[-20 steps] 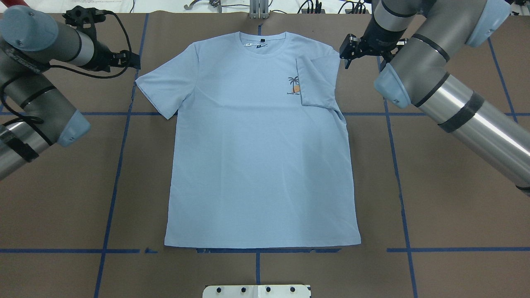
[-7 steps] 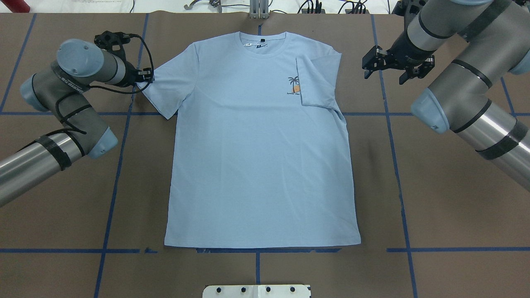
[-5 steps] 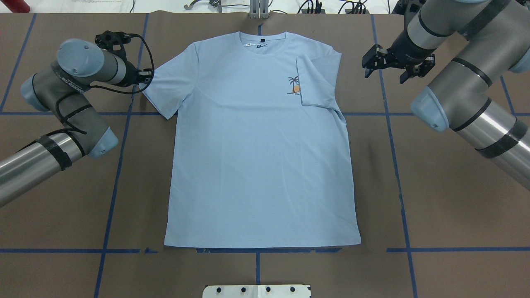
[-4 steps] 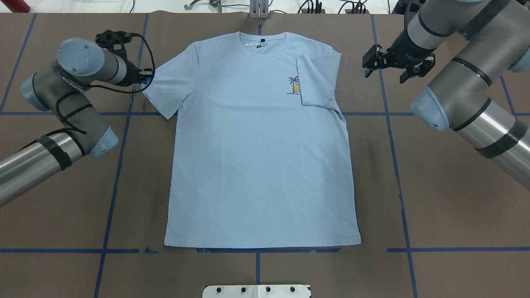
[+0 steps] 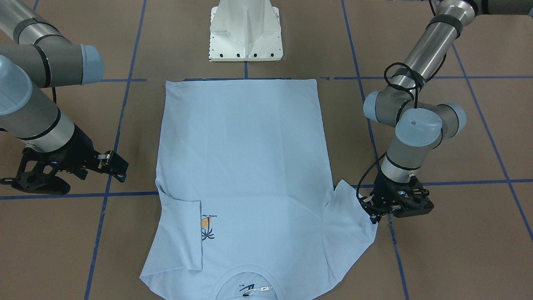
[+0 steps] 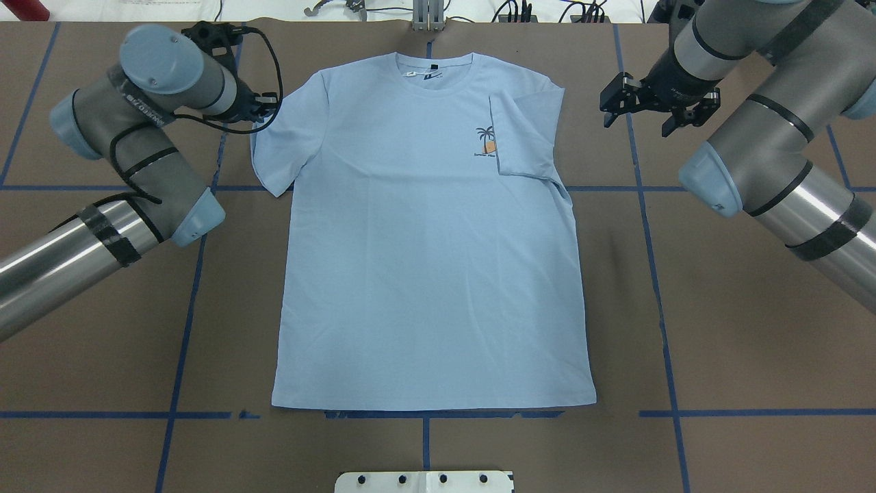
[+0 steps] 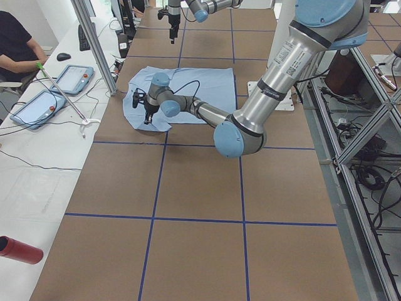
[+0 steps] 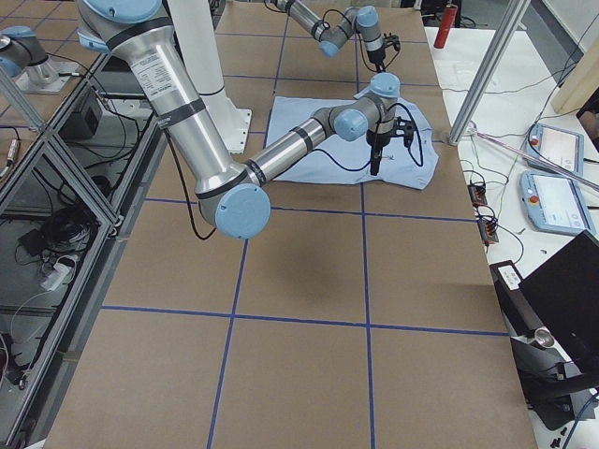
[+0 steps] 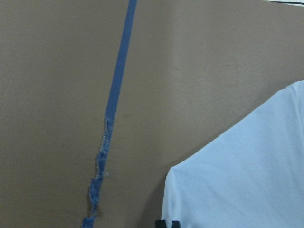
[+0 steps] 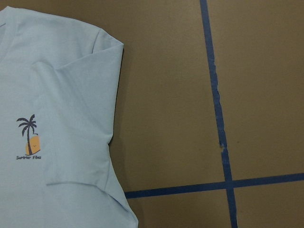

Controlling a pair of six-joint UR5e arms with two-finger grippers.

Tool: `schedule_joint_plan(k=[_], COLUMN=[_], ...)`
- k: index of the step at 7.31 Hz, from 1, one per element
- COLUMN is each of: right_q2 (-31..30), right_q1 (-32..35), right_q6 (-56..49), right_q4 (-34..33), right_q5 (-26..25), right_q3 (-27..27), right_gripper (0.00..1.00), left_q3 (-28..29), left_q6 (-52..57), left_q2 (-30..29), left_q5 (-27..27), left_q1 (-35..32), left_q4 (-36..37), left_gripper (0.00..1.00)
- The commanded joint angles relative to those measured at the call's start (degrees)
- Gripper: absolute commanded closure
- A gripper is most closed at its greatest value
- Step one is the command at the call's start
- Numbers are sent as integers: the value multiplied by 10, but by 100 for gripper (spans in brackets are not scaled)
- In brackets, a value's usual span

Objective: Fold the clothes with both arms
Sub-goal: 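Fold the sleeve nearest the left gripper inward onto the shirt body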

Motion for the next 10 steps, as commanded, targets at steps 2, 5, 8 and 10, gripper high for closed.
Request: schedule_joint_plan(k=[2, 5, 8, 10], right_q2=[-2, -2, -5, -4], right_q1=[4, 3, 2, 1], right_q6=[-2, -2, -4, -4], right_q4=[-1, 0, 2, 2], right_q5=[0, 0, -2, 4], right_q3=[0, -5, -9, -9], right_gripper=[0, 0, 0, 0], left_q3=[186, 257, 260, 258], left_q6=[-110, -118, -117, -96], left_q2=[-188, -200, -199, -200], left_q5=[11, 42, 42, 38], left_q1=[60, 63, 63, 59], left_q4=[17, -99, -139, -140], left_gripper=[100, 100, 40, 0])
